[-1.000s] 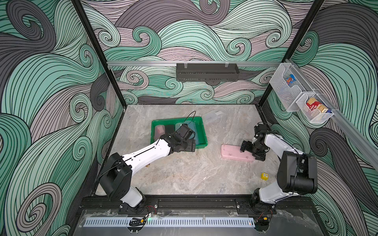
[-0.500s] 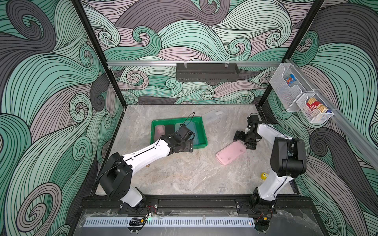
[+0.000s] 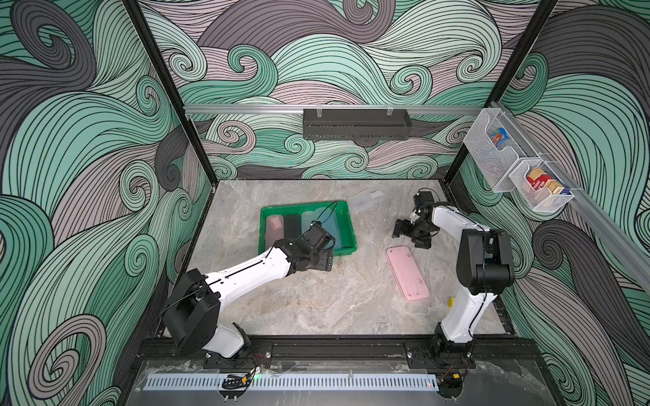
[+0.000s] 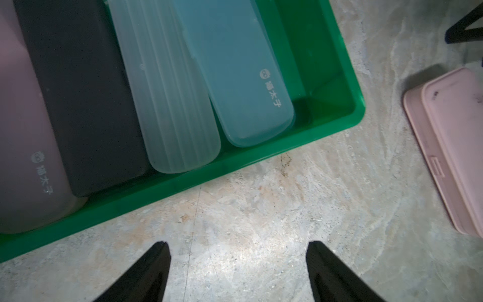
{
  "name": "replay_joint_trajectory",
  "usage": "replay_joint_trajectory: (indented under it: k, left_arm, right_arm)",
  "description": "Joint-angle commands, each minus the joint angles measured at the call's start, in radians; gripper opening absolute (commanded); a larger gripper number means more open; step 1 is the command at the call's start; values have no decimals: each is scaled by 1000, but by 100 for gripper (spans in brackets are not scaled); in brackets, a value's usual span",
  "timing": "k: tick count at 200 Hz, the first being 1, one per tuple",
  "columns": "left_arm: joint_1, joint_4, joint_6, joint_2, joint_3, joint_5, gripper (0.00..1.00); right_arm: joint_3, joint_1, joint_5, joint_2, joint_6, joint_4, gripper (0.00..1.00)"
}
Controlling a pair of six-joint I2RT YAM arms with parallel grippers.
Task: Put the pencil case into the storage box
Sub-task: Adjust the pencil case at the center of the board.
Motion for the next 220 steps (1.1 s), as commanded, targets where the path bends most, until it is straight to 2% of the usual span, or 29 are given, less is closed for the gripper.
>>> replay_joint_trajectory:
  k: [1, 33, 111, 148, 220]
  left_arm:
    - [-34, 26, -2, -2, 61, 50, 85]
    - [-61, 54, 7, 19, 90, 96, 85]
    - [-66, 29, 13, -14, 51, 68, 85]
    - [-66, 25, 17, -52, 20, 58, 85]
    - [-66, 36, 9, -131, -49, 49, 85]
  right_arm:
    - [-49, -5, 46, -105, -10, -20, 99]
    - [-134, -13, 51, -226, 5, -33, 99]
    - [-276, -13, 46, -263, 14, -47, 99]
    - [-312, -13, -18, -260, 26, -46, 99]
    - [-450, 29, -148, -363, 106, 27, 99]
